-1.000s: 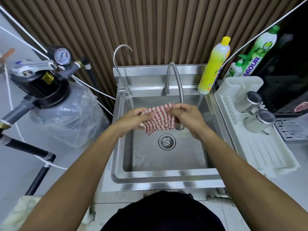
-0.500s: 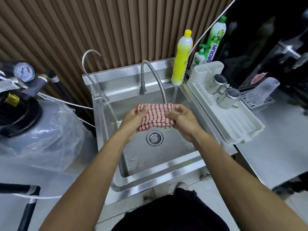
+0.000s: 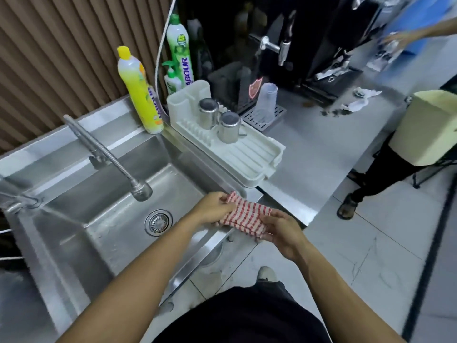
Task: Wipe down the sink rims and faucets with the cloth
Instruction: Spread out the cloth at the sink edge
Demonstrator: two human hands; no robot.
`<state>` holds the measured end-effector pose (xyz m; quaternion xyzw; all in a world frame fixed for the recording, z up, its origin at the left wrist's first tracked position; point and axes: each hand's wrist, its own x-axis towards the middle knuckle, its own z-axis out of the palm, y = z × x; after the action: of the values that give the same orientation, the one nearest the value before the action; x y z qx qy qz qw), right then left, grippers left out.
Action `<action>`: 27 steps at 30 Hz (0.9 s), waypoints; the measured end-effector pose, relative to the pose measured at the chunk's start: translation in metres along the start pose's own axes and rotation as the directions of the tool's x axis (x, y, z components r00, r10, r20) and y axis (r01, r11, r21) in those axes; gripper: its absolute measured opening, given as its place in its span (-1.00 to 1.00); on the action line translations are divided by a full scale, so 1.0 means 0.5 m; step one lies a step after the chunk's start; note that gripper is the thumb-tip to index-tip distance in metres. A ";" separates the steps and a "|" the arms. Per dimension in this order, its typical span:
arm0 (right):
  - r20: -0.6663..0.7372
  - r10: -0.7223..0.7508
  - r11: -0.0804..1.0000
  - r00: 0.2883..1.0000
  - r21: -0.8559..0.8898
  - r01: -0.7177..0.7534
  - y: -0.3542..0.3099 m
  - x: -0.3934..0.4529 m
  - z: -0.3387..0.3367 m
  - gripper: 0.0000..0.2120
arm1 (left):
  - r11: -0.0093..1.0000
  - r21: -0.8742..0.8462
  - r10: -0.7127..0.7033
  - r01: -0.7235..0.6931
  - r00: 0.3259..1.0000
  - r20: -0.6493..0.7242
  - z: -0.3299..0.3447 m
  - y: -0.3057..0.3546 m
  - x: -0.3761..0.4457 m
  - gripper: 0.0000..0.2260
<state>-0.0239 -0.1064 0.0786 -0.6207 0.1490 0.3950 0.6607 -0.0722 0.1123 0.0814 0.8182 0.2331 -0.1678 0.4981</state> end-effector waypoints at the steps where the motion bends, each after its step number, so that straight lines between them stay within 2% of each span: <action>1: -0.035 -0.007 1.000 0.999 0.017 0.008 -0.013 0.008 -0.038 -0.78 | 1.000 0.015 0.024 -0.024 1.000 0.013 0.024 0.035 0.033 -0.73; 5: -0.140 -0.025 0.998 0.990 0.055 0.033 -0.083 0.041 -0.144 -0.83 | 0.982 0.119 0.145 -0.145 0.989 0.011 0.101 0.163 0.136 -0.66; 8: -0.167 -0.041 0.998 0.985 0.047 0.049 -0.142 0.075 -0.199 -0.85 | 0.951 0.253 0.194 -0.180 0.980 -0.034 0.133 0.233 0.200 -0.64; 9: -0.187 -0.047 0.999 0.981 -0.033 0.041 -0.154 0.093 -0.216 -0.82 | 0.921 0.354 0.200 -0.162 0.977 -0.072 0.139 0.247 0.220 -0.60; 10: -0.230 -0.076 0.973 0.970 -0.230 0.021 -0.158 0.113 -0.231 -0.74 | 0.879 0.461 0.204 -0.125 0.971 -0.127 0.143 0.253 0.235 -0.56; 11: -0.261 -0.152 0.867 0.953 -0.499 0.002 -0.160 0.134 -0.248 -0.62 | 0.840 0.536 0.216 -0.083 0.957 -0.191 0.148 0.252 0.250 -0.55; 12: -0.252 -0.265 0.691 0.931 -0.722 0.002 -0.162 0.151 -0.263 -0.51 | 0.820 0.569 0.243 -0.057 0.936 -0.256 0.152 0.249 0.258 -0.58; 13: -0.184 -0.389 0.501 0.903 -0.865 0.040 -0.165 0.165 -0.276 -0.44 | 0.818 0.572 0.285 -0.058 0.905 -0.315 0.158 0.239 0.262 -0.62; 14: -0.057 -0.483 0.312 0.874 -0.944 0.111 -0.167 0.180 -0.288 -0.40 | 0.825 0.558 0.343 -0.088 0.863 -0.371 0.164 0.224 0.259 -0.67; 15: 0.106 -0.521 0.128 0.847 -0.971 0.201 -0.171 0.195 -0.296 -0.39 | 0.832 0.540 0.396 -0.125 0.816 -0.422 0.172 0.200 0.249 -0.71; 17: 0.429 -0.437 -0.167 0.790 -0.902 0.398 -0.175 0.231 -0.306 -0.37 | 0.845 0.517 0.430 -0.137 0.748 -0.505 0.196 0.131 0.216 -0.71; 19: 0.665 -0.315 -0.376 0.677 -0.742 0.555 -0.166 0.264 -0.304 -0.37 | 0.891 0.450 0.333 -0.063 0.766 -0.551 0.225 0.046 0.173 -0.67; 21: 0.783 -0.234 -0.501 0.577 -0.605 0.618 -0.145 0.296 -0.294 -0.37 | 0.901 0.431 0.213 0.039 0.827 -0.520 0.245 -0.030 0.135 -0.61; 22: 0.800 -0.207 -0.521 0.564 -0.578 0.628 -0.136 0.307 -0.288 -0.37 | 0.877 0.475 0.187 0.074 0.858 -0.478 0.250 -0.055 0.122 -0.58; 24: 0.801 -0.156 -0.531 0.578 -0.562 0.635 -0.124 0.324 -0.282 -0.34 | 0.828 0.552 0.159 0.096 0.904 -0.397 0.250 -0.077 0.110 -0.53; 27: 0.788 -0.166 -0.502 0.593 -0.585 0.637 -0.111 0.334 -0.281 -0.33 | 0.804 0.587 0.138 0.097 0.930 -0.341 0.245 -0.066 0.108 -0.51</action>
<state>0.1642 -0.1775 -0.0231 -0.7954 -0.5938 0.1168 0.0345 -0.0503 0.0275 -0.0252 0.9516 0.2487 -0.0706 0.1660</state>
